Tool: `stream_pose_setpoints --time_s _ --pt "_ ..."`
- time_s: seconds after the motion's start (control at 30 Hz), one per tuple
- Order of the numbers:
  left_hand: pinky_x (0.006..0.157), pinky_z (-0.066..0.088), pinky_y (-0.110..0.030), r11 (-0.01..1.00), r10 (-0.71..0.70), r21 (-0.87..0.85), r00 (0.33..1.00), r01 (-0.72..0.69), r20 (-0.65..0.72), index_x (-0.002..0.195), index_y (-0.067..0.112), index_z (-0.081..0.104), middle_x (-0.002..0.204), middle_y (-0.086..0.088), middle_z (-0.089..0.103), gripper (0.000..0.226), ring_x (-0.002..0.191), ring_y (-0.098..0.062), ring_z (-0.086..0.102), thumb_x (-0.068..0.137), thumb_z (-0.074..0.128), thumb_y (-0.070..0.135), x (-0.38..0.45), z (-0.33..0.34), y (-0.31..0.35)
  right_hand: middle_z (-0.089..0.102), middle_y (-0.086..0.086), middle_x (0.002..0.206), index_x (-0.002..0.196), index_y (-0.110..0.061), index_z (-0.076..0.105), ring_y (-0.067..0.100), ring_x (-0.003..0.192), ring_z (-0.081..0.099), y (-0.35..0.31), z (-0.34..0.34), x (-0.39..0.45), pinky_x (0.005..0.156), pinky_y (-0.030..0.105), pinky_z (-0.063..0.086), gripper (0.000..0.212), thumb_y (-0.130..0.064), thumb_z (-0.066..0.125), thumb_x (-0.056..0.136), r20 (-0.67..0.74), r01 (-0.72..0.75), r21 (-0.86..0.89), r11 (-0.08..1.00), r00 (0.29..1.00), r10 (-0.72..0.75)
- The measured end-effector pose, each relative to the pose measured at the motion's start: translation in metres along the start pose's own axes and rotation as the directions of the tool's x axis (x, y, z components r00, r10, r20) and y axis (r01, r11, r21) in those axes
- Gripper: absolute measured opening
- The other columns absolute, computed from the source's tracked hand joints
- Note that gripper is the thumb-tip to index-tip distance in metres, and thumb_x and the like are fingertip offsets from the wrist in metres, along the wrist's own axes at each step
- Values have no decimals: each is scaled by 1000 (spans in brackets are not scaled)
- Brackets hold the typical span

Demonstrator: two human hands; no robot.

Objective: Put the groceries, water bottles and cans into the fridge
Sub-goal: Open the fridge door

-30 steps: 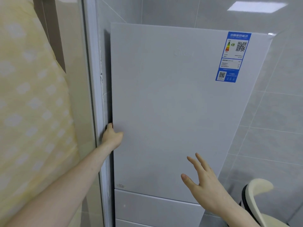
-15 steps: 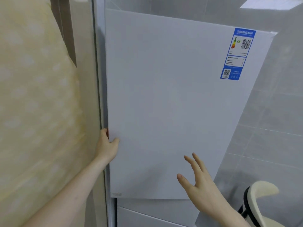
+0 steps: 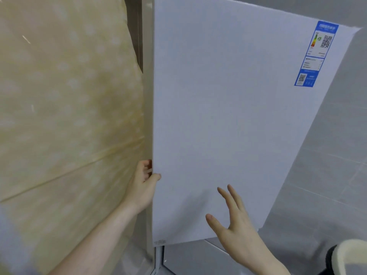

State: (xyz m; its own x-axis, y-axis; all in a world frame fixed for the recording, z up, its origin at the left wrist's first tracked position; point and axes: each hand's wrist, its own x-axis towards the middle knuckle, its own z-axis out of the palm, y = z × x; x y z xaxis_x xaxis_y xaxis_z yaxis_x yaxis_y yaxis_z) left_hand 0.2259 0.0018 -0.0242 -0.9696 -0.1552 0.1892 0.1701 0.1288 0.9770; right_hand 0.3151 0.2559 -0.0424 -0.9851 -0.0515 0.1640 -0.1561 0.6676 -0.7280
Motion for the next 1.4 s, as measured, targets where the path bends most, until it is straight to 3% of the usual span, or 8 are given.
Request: stream_pose_setpoints --time_s 0.2,0.37,0.53,0.63,0.77,0.93,1.1,1.4 --pt "91 48 -33 999 -25 40 999 24 27 114 24 60 100 2 76 37 100 -10 69 79 57 35 -93 -2 8 -2 -42 159 148 -58 25 -11 149 13 -12 9 -61 112 24 28 71 -44 67 93 -19 156 98 983 988 -154" --pt "103 48 -38 997 -11 75 992 2 125 102 26 73 105 10 75 27 106 -5 66 84 54 30 -143 -8 19 50 -20 145 120 -41 65 10 134 52 -34 24 -121 97 26 49 47 -7 72 88 -296 379 255 890 907 -301" --pt "108 47 -43 988 -37 150 992 19 119 102 27 74 106 18 73 29 109 0 64 83 53 31 -170 -21 21 65 -9 127 100 -31 72 17 111 67 -54 33 -167 85 18 52 36 -1 71 81 -317 534 270 801 835 -450" --pt "108 47 -45 981 -65 187 991 43 113 102 28 74 107 10 73 30 107 0 65 81 53 31 -179 -31 16 56 -18 140 110 -40 68 8 127 58 -53 42 -172 96 22 49 36 -13 72 86 -162 465 241 852 885 -437" --pt "106 48 -43 972 -85 229 990 57 114 100 31 74 104 5 74 30 105 -2 65 78 54 30 -186 -42 10 22 -34 157 133 -53 44 -9 146 26 -37 54 -159 118 26 33 51 -37 65 89 15 274 114 955 961 -277" --pt "98 48 -31 959 -132 270 976 82 172 101 33 72 104 8 74 31 107 -6 66 76 54 31 -194 -62 4 9 -28 162 139 -54 35 -2 145 29 -21 53 -151 106 25 39 65 -33 68 88 -73 135 62 989 989 -130" --pt "97 46 -27 945 -160 317 960 83 228 103 34 71 102 20 72 32 107 2 64 75 56 31 -197 -77 1 21 -18 162 138 -51 39 20 136 49 -11 55 -161 105 45 50 69 -31 75 83 -227 10 31 999 974 -3" --pt "84 42 -12 924 -98 381 949 -24 299 105 34 68 106 16 71 33 105 8 61 92 59 4 -201 -98 -7 16 -23 164 138 -46 43 18 135 49 -16 42 -179 99 42 51 64 -40 73 82 -287 -219 -8 976 935 208"
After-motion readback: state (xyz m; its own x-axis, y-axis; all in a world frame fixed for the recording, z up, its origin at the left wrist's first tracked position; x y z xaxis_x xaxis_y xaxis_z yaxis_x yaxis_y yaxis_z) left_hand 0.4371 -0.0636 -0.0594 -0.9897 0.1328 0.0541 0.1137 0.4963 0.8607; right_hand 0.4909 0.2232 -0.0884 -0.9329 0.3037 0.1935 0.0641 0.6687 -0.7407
